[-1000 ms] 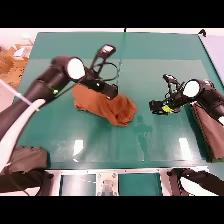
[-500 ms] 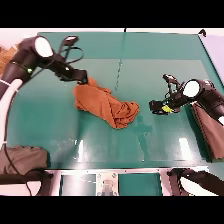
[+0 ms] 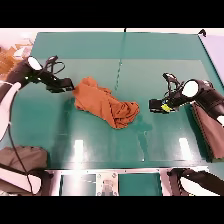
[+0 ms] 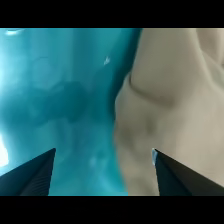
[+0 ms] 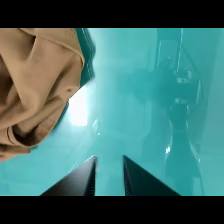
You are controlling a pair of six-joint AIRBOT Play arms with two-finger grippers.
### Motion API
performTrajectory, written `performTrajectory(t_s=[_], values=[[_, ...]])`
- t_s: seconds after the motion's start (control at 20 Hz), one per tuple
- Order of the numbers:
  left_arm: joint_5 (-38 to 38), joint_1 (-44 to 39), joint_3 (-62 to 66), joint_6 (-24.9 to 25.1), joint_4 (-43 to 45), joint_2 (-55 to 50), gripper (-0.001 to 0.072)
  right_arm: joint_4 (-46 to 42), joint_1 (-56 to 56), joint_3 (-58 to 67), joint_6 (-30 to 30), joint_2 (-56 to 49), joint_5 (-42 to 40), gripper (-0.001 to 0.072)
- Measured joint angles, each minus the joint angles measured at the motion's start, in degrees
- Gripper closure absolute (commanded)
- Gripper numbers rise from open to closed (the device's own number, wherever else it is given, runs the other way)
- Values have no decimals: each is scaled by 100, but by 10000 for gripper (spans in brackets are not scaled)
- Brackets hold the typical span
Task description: Fold the shirts.
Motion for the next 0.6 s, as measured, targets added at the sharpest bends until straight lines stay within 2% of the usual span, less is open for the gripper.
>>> performTrajectory(t_s=[0.05, 0.1, 0.15, 0.2, 0.25, 0.3, 0.45, 0.5, 0.55, 0.6], values=[[140, 9, -17, 186, -299, -142, 161, 28, -24, 0, 0, -79, -39, 488], [273, 28, -28, 378, -632, -278, 349, 96, -70, 0, 0, -203, -72, 457], [448, 48, -39, 560, -914, -376, 467, 225, -138, 0, -37, -356, -101, 393], [581, 52, -46, 728, -1169, -452, 633, 415, -210, 0, -129, -518, -127, 384], [673, 57, -50, 879, -1368, -505, 681, 695, -297, 0, -262, -717, -173, 332], [715, 57, -52, 1040, -1502, -544, 680, 977, -372, 0, -415, -909, -227, 289], [669, 74, -59, 1342, -1722, -608, 680, 2035, -527, 2, -1005, -1526, -468, 291], [608, 81, -59, 1401, -1775, -619, 680, 2387, -544, 0, -1213, -1709, -566, 318], [533, 83, -59, 1447, -1792, -627, 680, 2793, -564, 2, -1434, -1897, -654, 392], [468, 83, -59, 1475, -1825, -632, 681, 3145, -570, 2, -1652, -2052, -741, 502]])
